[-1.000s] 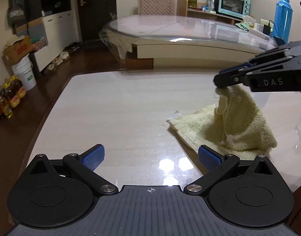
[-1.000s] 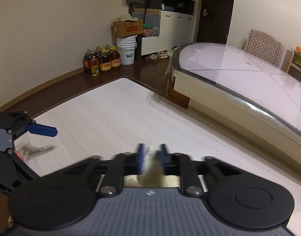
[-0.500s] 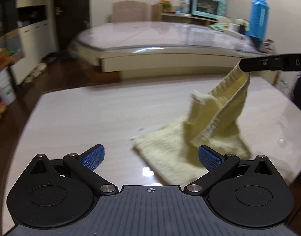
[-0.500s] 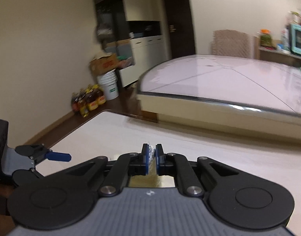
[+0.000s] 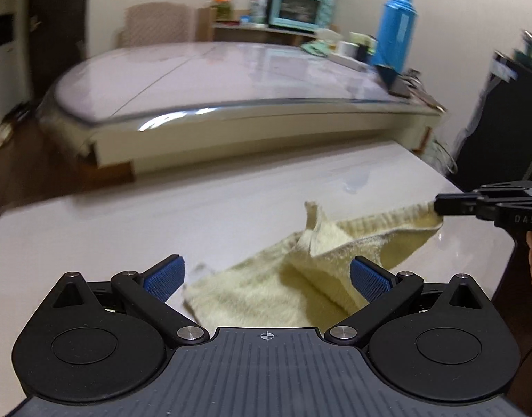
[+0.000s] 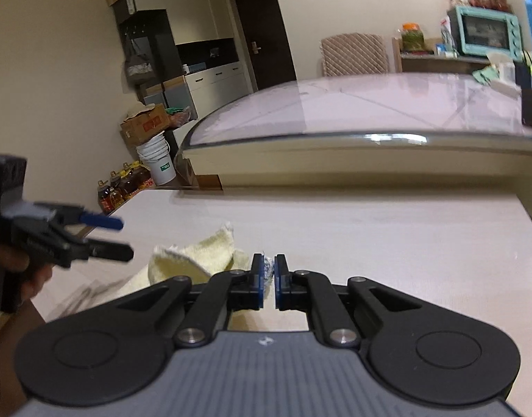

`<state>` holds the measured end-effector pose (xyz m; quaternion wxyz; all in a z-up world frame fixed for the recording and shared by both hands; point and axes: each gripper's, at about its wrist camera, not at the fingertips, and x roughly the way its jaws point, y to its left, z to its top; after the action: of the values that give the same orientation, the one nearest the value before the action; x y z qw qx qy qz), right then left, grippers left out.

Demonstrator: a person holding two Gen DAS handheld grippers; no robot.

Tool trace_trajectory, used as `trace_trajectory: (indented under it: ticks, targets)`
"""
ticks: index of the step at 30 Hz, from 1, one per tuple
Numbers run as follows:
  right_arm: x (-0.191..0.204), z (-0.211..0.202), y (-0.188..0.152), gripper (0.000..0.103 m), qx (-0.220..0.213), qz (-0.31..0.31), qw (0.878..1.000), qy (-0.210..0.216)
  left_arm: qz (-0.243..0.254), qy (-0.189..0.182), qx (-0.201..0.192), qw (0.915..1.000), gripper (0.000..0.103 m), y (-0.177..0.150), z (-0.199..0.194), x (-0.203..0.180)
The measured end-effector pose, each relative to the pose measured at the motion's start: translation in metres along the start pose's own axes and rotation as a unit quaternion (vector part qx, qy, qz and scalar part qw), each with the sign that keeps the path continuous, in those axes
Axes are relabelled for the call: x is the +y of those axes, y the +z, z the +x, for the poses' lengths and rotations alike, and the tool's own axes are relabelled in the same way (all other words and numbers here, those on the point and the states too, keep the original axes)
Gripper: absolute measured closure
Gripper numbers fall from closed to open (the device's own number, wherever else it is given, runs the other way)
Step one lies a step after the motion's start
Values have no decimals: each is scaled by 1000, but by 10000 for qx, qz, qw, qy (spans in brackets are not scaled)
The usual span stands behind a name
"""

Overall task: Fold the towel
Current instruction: 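Lift the towel with the right gripper while the left gripper grasps another corner, then hold two corners and spread the towel flat on the table with both grippers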

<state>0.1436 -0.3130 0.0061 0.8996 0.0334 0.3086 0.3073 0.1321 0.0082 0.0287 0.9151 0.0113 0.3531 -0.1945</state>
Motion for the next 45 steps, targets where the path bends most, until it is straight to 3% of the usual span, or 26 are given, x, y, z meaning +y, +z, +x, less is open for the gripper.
trace_trajectory:
  ticks: [8,16,18,20,28,34,37,45]
  targets:
    - [5,-13,-13,97,-189,-143,9997,43,311,-485,292,9979,0,47,34,-10]
    - [10,-16,-23,97,-233,-210,9995,-16,649,-588,727,9935,3,54,74,-35]
    - [10,-16,-25,97,-220,-178,9996,-15,690,-624,847,9921,8,53,83,-37]
    - [8,-16,-26,97,-224,-163,9996,-17,716,-648,946,9908,24,51,90,-38]
    - [-3,-12,-29,97,-177,-51,9998,-76,617,-780,1322,9862,45,51,119,-34]
    - [-13,-9,-30,96,-168,14,9997,-158,687,-738,1405,9849,78,53,125,-37]
    - [-18,-9,-31,89,-160,107,9996,-190,658,-762,1321,9861,91,53,121,-36]
    - [-35,5,-30,71,129,301,9994,-64,635,-746,800,9920,94,47,89,-31]
